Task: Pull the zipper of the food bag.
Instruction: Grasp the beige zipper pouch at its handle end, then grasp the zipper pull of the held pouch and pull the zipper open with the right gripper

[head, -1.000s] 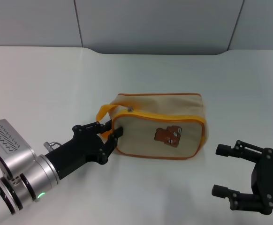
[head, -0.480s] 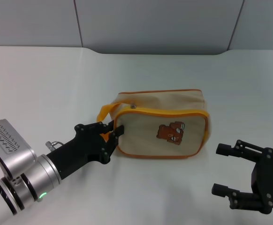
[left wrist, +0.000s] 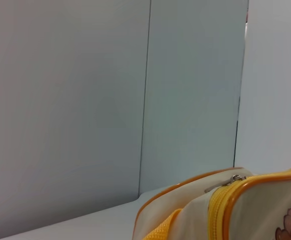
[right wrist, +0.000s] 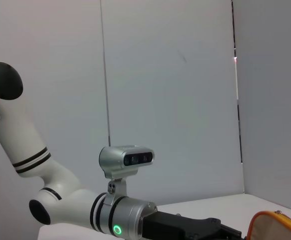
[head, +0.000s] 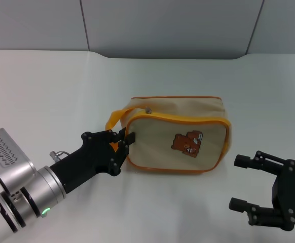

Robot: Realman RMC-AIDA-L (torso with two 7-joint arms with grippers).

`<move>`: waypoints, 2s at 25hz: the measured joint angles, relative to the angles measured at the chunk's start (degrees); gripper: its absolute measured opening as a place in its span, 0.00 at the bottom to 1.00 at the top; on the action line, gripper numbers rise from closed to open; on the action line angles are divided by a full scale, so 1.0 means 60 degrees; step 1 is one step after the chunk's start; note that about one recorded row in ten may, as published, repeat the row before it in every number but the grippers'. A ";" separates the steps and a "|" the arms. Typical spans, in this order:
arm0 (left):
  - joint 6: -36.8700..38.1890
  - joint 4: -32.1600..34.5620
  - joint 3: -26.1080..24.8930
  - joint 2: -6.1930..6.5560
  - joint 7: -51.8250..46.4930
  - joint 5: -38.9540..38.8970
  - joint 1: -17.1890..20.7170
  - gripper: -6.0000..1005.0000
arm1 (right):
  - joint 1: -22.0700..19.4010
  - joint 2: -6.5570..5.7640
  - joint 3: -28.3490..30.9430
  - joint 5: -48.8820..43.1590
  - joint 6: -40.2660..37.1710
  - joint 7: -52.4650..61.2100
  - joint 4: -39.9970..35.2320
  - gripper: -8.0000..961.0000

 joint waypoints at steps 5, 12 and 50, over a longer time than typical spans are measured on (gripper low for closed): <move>0.0114 0.0057 0.0007 0.0000 0.0027 0.0047 -0.0007 0.12 | -0.0014 0.0008 0.0029 0.0040 -0.0001 -0.0026 0.0001 0.84; 0.0414 0.0061 0.0006 0.0000 0.0370 -0.0005 -0.0035 0.11 | -0.0033 0.0014 0.0059 0.0052 0.0012 -0.0055 0.0000 0.84; 0.1901 0.2225 0.0745 0.0015 0.0774 0.0236 -0.0604 0.07 | 0.0400 0.0129 0.2253 0.4181 0.2180 -0.6094 0.4120 0.84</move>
